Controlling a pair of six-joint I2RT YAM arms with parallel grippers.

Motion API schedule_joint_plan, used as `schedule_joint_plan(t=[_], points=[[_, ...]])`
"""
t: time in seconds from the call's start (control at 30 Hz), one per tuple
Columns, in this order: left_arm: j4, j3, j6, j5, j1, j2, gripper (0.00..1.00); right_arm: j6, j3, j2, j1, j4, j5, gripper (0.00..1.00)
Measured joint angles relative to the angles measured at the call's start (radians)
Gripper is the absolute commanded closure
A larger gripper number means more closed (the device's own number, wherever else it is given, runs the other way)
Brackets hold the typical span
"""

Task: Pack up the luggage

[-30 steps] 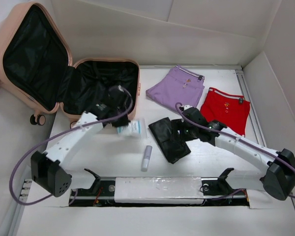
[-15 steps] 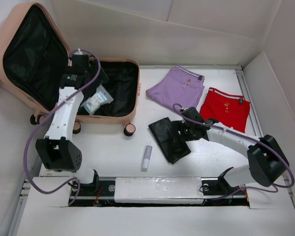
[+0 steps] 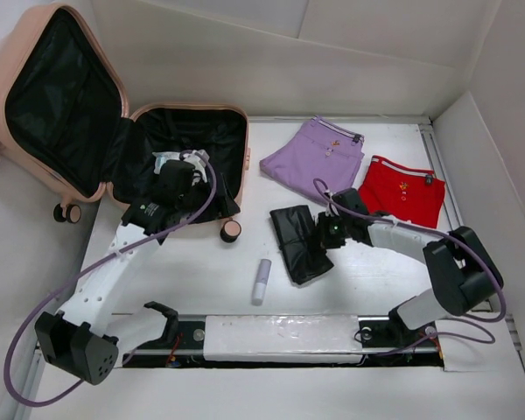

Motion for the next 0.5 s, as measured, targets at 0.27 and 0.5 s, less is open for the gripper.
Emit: schedule_joint_plan(t=[0.27, 0.5], points=[[-0.014, 0.005, -0.017, 0.002, -0.01, 0.009, 0.33, -0.017, 0.041, -0.113, -0.045, -0.126, -0.005, 1.0], [-0.053, 0.284, -0.025, -0.08, -0.011, 0.032, 0.34, 0.01, 0.425, -0.12, -0.012, -0.217, -0.026, 1.0]])
